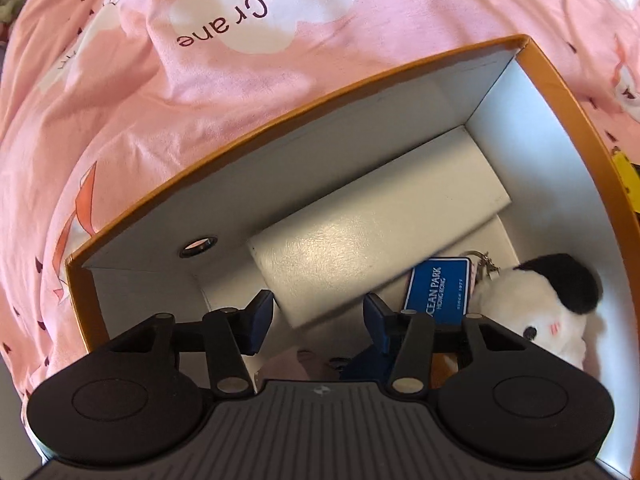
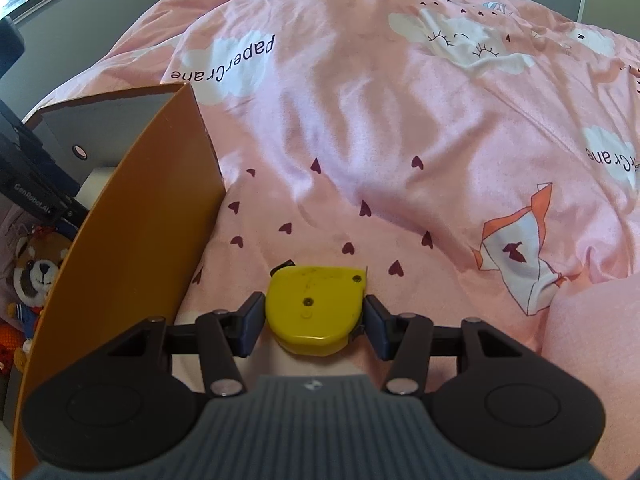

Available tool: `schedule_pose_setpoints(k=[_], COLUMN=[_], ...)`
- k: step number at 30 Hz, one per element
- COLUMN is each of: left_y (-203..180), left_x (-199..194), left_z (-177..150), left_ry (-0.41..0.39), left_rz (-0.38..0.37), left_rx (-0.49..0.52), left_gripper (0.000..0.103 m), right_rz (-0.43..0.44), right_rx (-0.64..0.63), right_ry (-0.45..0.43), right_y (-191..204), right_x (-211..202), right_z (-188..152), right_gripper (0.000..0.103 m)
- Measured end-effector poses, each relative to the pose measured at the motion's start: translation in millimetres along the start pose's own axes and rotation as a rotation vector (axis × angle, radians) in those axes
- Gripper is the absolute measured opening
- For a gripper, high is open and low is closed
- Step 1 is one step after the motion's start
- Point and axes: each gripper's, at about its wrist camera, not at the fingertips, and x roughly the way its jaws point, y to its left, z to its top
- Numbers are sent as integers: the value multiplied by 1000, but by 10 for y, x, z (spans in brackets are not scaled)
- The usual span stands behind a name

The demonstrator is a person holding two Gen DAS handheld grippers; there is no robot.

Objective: Organize objects
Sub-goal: 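Lower the cream box into the white box and open the left gripper, then lower the yellow tape measure into the white box and open the right gripper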

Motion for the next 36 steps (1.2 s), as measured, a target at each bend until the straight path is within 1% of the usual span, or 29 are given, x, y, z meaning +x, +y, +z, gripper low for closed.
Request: schedule_pose_setpoints(k=[2, 4, 7, 9, 11, 13, 16, 19, 23, 26, 29, 32, 34, 36], left_y=[-81, -114, -100, -71, -66, -78, -138, -142, -95, -35, 28, 48, 13, -34], left_x=[8, -5, -70, -176, -324, -485, -741, -968, -1227, -1379, -1405, -1347, -1290, -1215], left_z=[-27, -53, -86, -146, -225, -295, -436, -586, -831, -1087, -1346, -1600, -1733, -1836], left_ry=[-14, -29, -44, -68, -117, -190, -286, -341, -410, -447, -465, -481, -501, -502], left_rz=[40, 60, 55, 42, 29, 34, 22, -14, -43, -38, -56, -104, -122, -129], left_rx=[35, 52, 44, 30, 23, 11, 35, 26, -16, -78, -163, -242, -273, -302], left_gripper=[58, 58, 59, 60, 60, 60, 60, 60, 60, 60, 60, 59, 59, 59], right_rz=[0, 2, 0, 7, 16, 29, 69, 130, 196, 243, 276, 252, 251, 238], right_rx=[0, 2, 11, 18, 29, 38, 54, 46, -21, -36, -56, -63, -52, -53], right_ry=[0, -3, -21, -39, -64, -93, -140, -180, -212, -184, -113, -26, 19, 64], right_y=[2, 3, 17, 32, 60, 104, 209, 374, 724, 959, 1195, 1387, 1464, 1534], right_x=[-1, -13, -112, -228, -385, -558, -830, -1059, -1289, -1361, -1329, -1226, -1146, -1053], right_z=[3, 5, 14, 28, 42, 52, 60, 69, 52, -7, -128, -279, -360, -412], right_gripper=[55, 55, 55, 55, 55, 55, 55, 55, 55, 55, 55, 55, 55, 55])
